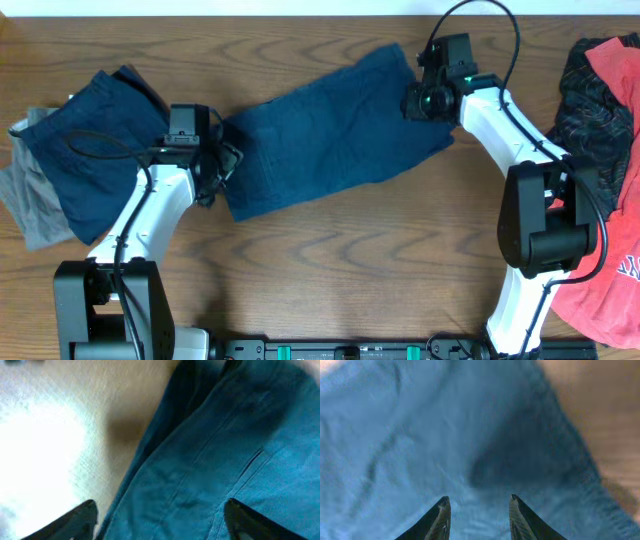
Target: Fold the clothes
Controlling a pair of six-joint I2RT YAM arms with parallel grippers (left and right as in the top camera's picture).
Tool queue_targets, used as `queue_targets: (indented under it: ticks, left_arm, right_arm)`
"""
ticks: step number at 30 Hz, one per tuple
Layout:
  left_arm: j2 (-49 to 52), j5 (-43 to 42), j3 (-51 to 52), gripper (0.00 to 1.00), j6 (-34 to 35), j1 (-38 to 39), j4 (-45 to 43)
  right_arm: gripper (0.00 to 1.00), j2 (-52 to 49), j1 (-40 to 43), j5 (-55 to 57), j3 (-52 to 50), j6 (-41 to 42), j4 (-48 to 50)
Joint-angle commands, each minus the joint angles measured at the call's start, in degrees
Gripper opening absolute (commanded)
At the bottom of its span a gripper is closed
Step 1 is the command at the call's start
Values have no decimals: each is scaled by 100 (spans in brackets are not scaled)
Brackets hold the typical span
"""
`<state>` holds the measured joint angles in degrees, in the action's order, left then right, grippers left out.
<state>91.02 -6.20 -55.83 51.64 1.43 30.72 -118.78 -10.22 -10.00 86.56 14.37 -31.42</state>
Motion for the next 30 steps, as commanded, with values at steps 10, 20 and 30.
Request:
queue_targets:
  ticks: [10,20,30]
  left_arm:
    - [9,-111,439,93,-507,11,-212]
    - [70,-584,439,96,-1438,31,-669]
    - [723,-1659,439,96,-2090,66,-1228]
  right_arm:
    - [31,-153,96,975,-879,380,-1220]
    - [20,26,291,1790,-879,1196,-2702]
    - [39,1486,302,1746,-820,1064,-2691]
